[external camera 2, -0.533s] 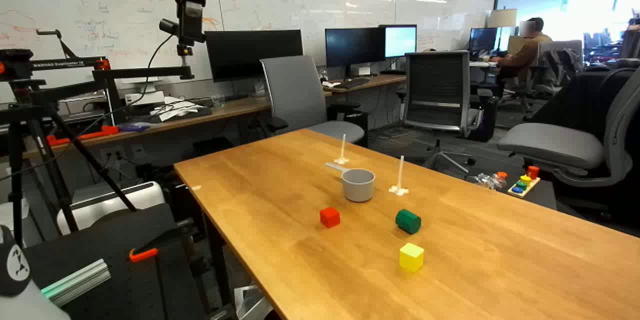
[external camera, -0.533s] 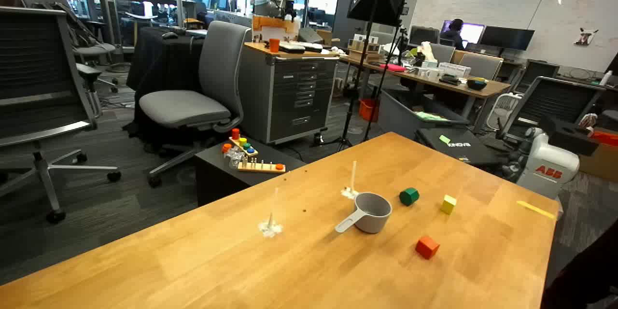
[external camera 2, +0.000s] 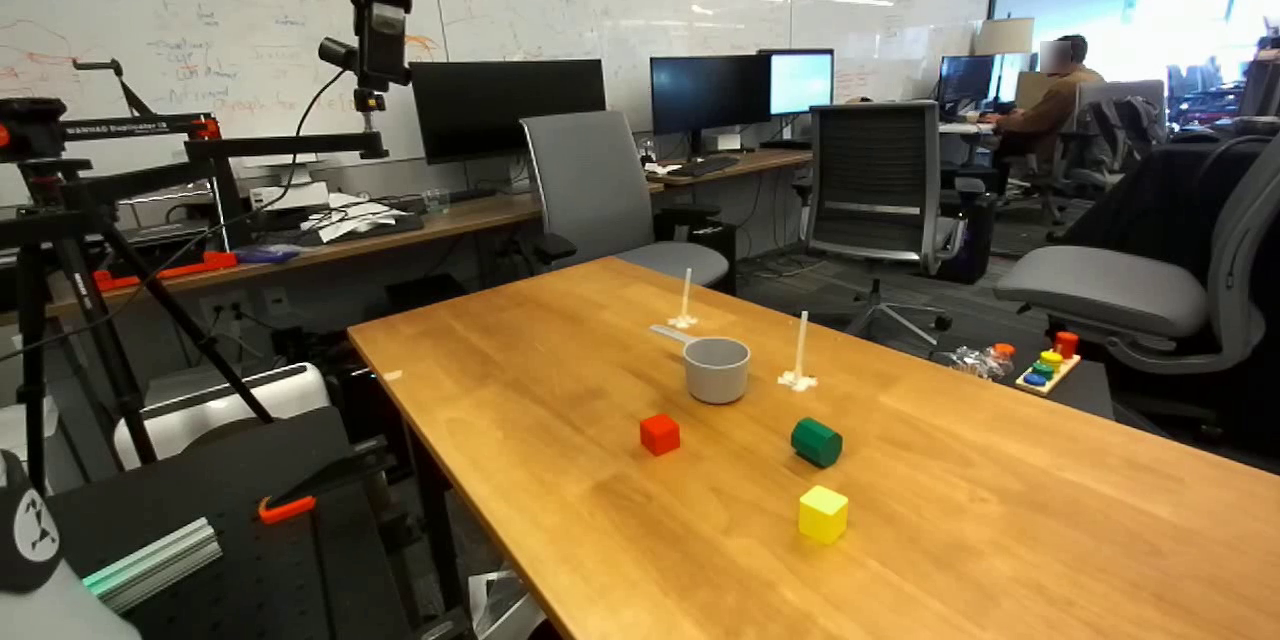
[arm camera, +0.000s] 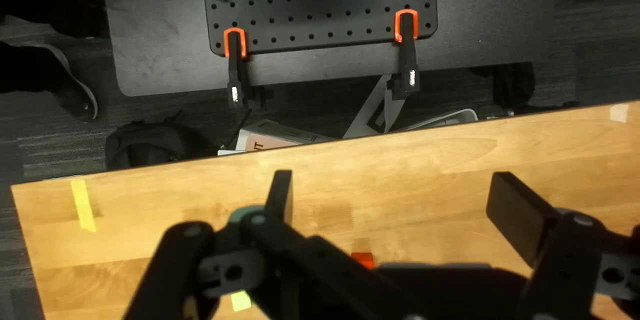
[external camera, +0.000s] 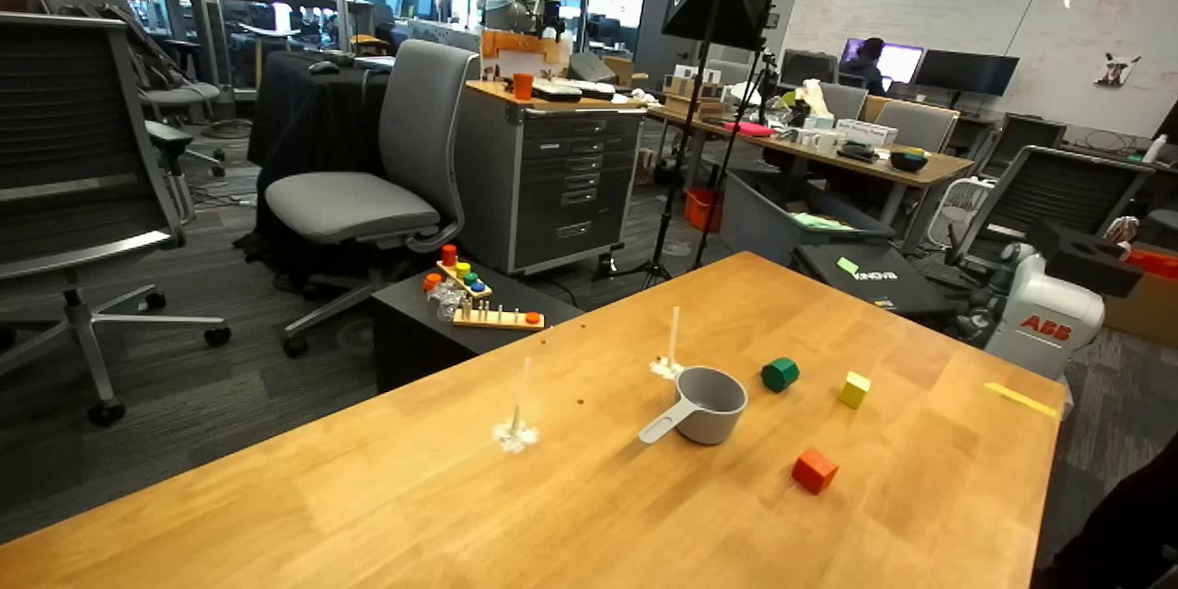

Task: Place the blocks inside the grey measuring cup

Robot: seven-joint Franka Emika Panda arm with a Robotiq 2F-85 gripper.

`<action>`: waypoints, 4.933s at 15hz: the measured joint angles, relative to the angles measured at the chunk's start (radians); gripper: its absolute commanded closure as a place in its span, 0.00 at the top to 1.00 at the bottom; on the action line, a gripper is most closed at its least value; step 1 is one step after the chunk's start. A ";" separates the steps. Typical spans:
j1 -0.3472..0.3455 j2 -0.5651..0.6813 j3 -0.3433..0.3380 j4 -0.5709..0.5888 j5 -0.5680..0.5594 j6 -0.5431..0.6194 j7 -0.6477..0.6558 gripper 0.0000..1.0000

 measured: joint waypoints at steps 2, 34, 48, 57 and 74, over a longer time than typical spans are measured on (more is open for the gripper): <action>0.000 0.000 0.000 0.000 0.000 0.000 0.000 1.00; 0.000 0.001 0.000 0.000 -0.001 0.009 0.000 1.00; -0.128 0.295 -0.059 0.093 -0.294 0.397 0.004 1.00; -0.140 0.362 -0.082 0.123 -0.320 0.404 0.007 1.00; -0.147 0.847 -0.148 0.432 -0.330 0.418 0.187 1.00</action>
